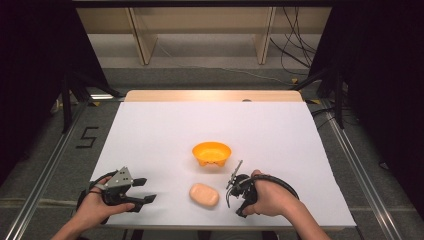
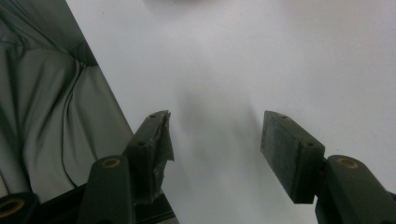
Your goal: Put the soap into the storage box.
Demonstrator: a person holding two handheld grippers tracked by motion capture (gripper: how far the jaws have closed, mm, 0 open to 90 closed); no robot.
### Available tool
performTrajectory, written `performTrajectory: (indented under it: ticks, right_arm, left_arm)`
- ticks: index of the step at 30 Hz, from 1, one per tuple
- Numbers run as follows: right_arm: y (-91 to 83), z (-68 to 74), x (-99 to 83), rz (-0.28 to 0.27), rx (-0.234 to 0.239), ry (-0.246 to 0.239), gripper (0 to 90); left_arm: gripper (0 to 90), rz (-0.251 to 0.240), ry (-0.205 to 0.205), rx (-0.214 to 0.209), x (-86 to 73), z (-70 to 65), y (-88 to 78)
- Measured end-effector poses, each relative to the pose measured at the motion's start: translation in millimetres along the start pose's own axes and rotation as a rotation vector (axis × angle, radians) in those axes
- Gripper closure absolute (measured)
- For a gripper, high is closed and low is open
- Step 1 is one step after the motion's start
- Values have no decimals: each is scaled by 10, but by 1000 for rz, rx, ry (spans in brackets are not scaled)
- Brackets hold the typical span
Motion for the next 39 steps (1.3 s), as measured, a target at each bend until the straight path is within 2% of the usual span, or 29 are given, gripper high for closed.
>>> performTrajectory:
  ticks: [1,2,3,4,5,6,7,8,9,10,12,13,14,15,17,18,20,21,22,25,26,28,30,31,34,35,37,39]
  right_arm:
    - [-9,-28,-5,14,-13,-19,432]
    - [-3,-7,19,2,-1,-1,432]
    - [-7,8,30,-1,6,11,432]
    - [-8,2,48,0,10,-6,432]
    - [-13,18,59,3,10,11,433]
    - [-11,1,69,3,2,-2,432]
    - [-15,16,78,3,6,9,432]
    - [-21,-5,88,14,-10,-14,434]
    - [-19,1,103,11,-4,-14,434]
    - [-19,-5,121,13,-3,-39,434]
    - [-20,16,153,10,-1,-16,434]
    - [-17,6,172,3,9,-42,435]
    - [-27,17,190,5,4,-30,435]
    - [-32,8,202,7,1,-37,435]
    - [-35,8,227,2,-2,-38,434]
    - [-40,21,238,5,3,-28,434]
    - [-42,6,261,5,0,-42,431]
    - [-49,14,266,7,0,-26,431]
    - [-47,7,284,5,4,-39,430]
    - [-54,12,319,3,3,-25,427]
    - [-56,2,334,5,3,-35,424]
    - [-60,12,360,6,6,-32,421]
    - [-57,11,392,8,-2,-38,418]
    - [-57,17,406,8,9,-45,417]
    - [-49,30,445,16,6,-31,410]
    - [-36,6,474,-4,10,-69,408]
    - [-45,32,490,11,9,-28,405]
    - [-39,31,520,13,3,-35,400]
  left_arm:
    - [314,0,0,0,1,0,-1]
    - [314,-1,0,-1,2,0,-1]
    - [314,17,25,7,-11,23,-8]
    - [314,15,23,6,-8,19,-6]
    - [314,14,23,6,-7,18,-5]
    - [314,19,1,7,-13,8,1]
    - [314,20,2,6,-17,7,1]
    - [314,21,3,7,-20,8,1]
    - [314,21,26,4,-20,20,-8]
    - [314,21,28,5,-21,22,-8]
    - [314,26,7,10,-25,15,-5]
    - [314,14,-6,5,-13,0,-2]
    - [314,7,-16,-3,-5,-18,-2]
    - [314,2,-24,-5,-1,-28,3]
    - [314,10,-14,-5,-9,-21,1]
    - [314,4,-22,-6,-4,-27,6]
    - [314,3,-23,-5,-3,-25,6]
    - [314,21,6,6,-18,7,0]
    - [314,20,4,6,-17,6,0]
    - [314,10,-11,-4,-8,-17,1]
    - [314,9,-13,-4,-7,-19,1]
    - [314,6,12,-4,-2,-8,-1]
    - [314,8,13,-4,-5,-7,0]
    - [314,11,17,-1,-6,-2,-2]
    - [314,0,12,-4,1,-8,1]
    - [314,4,13,-5,0,-7,-2]
    - [314,2,-16,-5,0,-23,3]
    - [314,4,-20,-6,-3,-24,2]
Point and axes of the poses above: each handheld gripper's, and its own axes: y roughly forward along the jaws, x roughly out of its top, z roughly to its left, the point moved 8 cm from there along y, roughly forward along the jaws, and after that the axes turned 8 degrees about x, right-handed, at the moved point
